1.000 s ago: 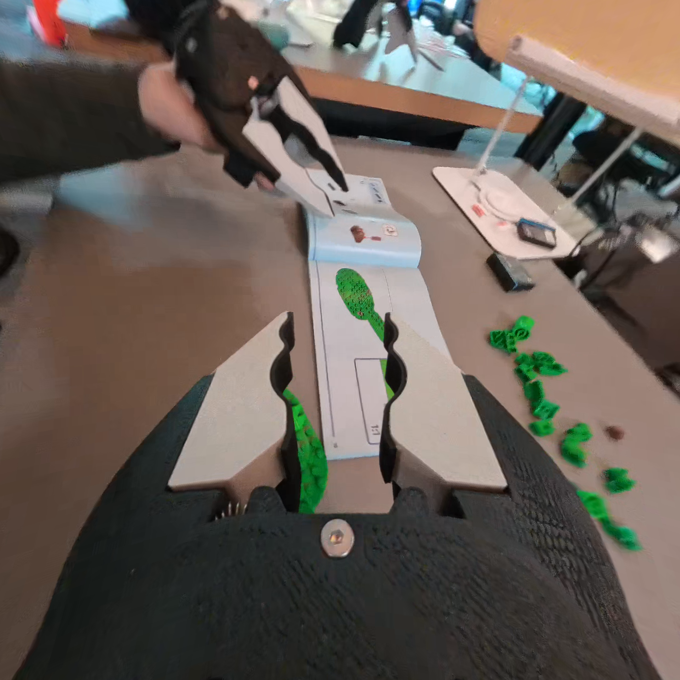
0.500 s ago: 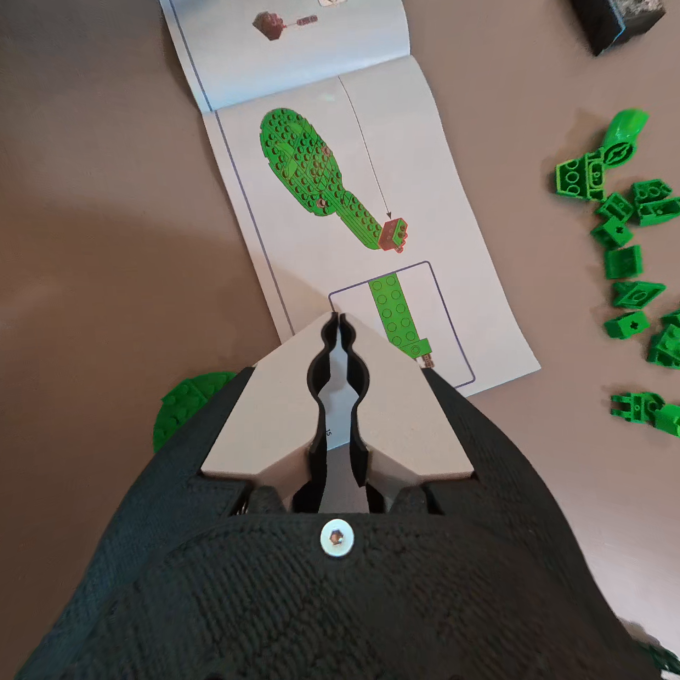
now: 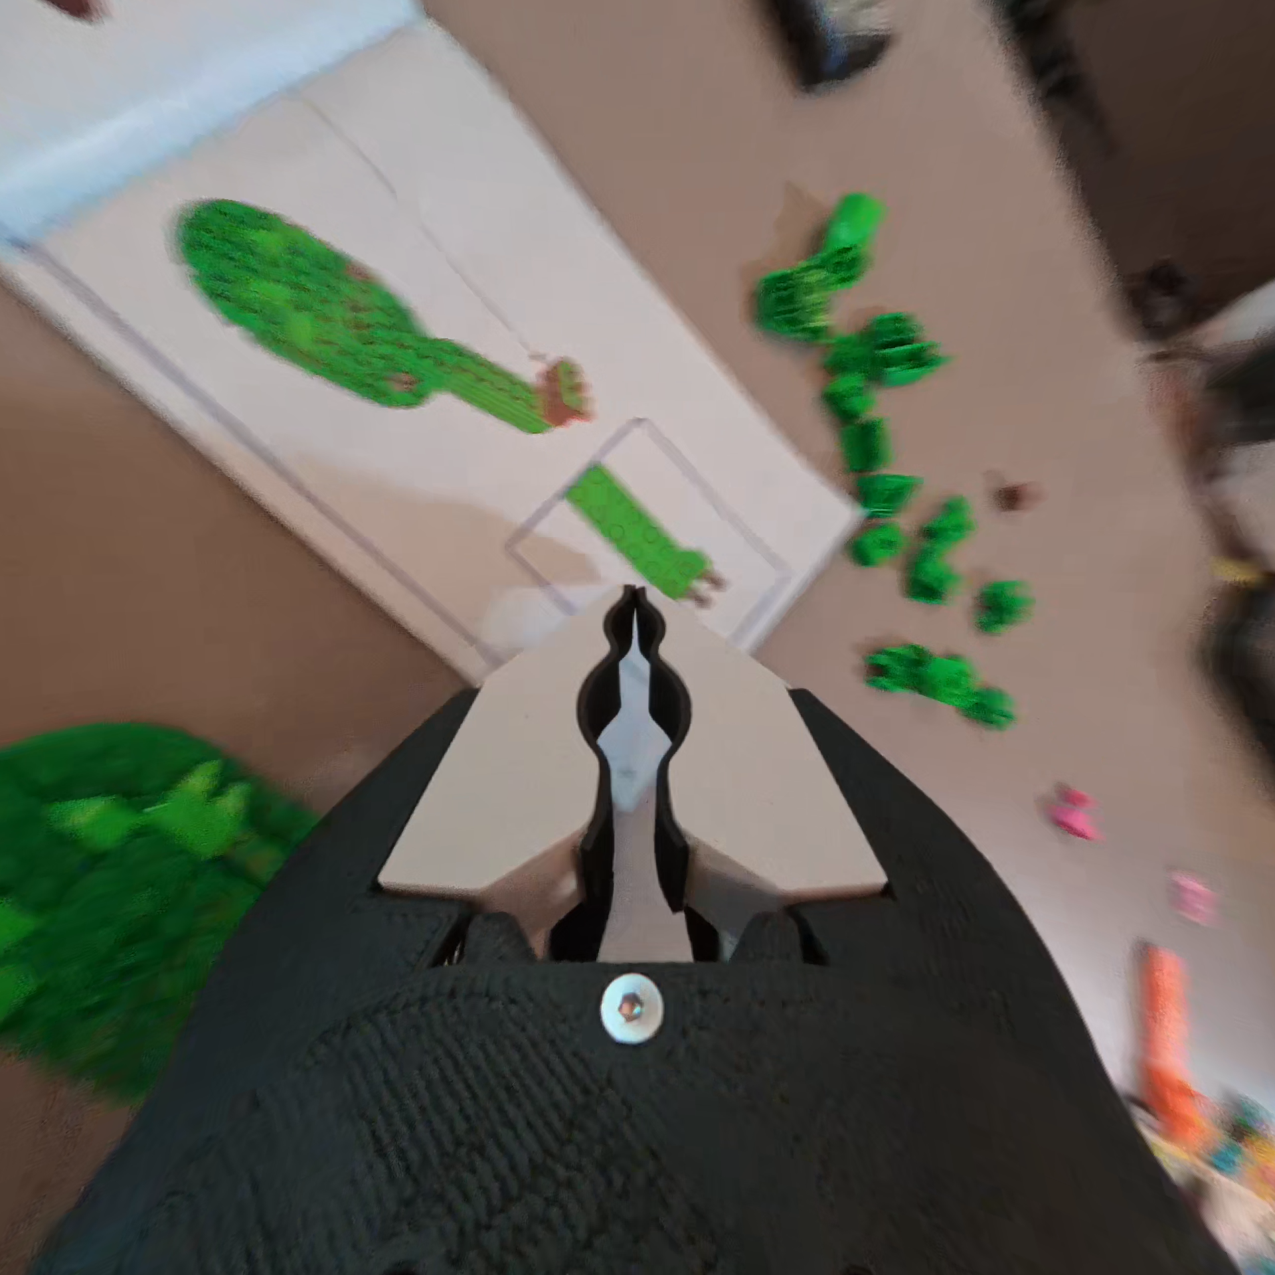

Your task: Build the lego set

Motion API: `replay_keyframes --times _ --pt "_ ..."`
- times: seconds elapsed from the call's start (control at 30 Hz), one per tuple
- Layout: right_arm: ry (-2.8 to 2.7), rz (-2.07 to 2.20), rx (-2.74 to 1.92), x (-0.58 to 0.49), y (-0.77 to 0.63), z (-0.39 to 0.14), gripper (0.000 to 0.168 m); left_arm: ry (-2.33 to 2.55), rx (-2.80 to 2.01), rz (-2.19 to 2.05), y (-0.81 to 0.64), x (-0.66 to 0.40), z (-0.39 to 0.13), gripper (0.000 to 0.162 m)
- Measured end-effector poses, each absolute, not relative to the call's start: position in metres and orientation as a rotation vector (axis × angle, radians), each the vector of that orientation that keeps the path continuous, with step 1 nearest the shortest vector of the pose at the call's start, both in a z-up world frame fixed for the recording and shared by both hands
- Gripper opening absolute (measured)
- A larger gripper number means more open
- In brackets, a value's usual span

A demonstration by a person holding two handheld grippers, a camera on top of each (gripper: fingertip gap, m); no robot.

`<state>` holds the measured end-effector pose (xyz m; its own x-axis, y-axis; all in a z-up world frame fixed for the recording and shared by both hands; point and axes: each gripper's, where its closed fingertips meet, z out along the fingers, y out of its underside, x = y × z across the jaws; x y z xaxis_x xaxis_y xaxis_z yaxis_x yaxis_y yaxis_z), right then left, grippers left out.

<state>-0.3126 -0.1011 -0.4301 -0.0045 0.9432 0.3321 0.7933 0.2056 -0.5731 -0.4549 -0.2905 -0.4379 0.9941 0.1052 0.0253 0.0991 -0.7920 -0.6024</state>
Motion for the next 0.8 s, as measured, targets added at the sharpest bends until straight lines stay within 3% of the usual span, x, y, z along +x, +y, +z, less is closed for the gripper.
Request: replay_keyframes --times 0.03,0.2,0.3,0.57,0.8 --pt "-1.734 0.232 -1.537 -0.312 -0.087 -0.415 0.000 -0.130 -2.498 0.023 -0.290 -0.453 -0.434 0.000" --pt "-1.179 0.409 -1.210 -0.284 -0.061 -0.303 0.008 -0.002 -2.205 0.194 -0.260 -0.444 -0.363 0.000" --pt "-0.904 0.517 -1.068 -0.249 -0.056 -0.267 0.006 0.115 -1.858 0.153 -0.220 -0.400 -0.312 0.000" --pt "-0.817 0.491 -0.850 -0.226 -0.079 -0.270 0.000 0.415 -1.368 0.274 -0.144 -0.302 -0.314 0.000" --pt "-0.861 0.470 -0.819 -0.232 -0.085 -0.278 0.000 0.583 -1.207 0.019 -0.155 -0.253 -0.312 0.000"
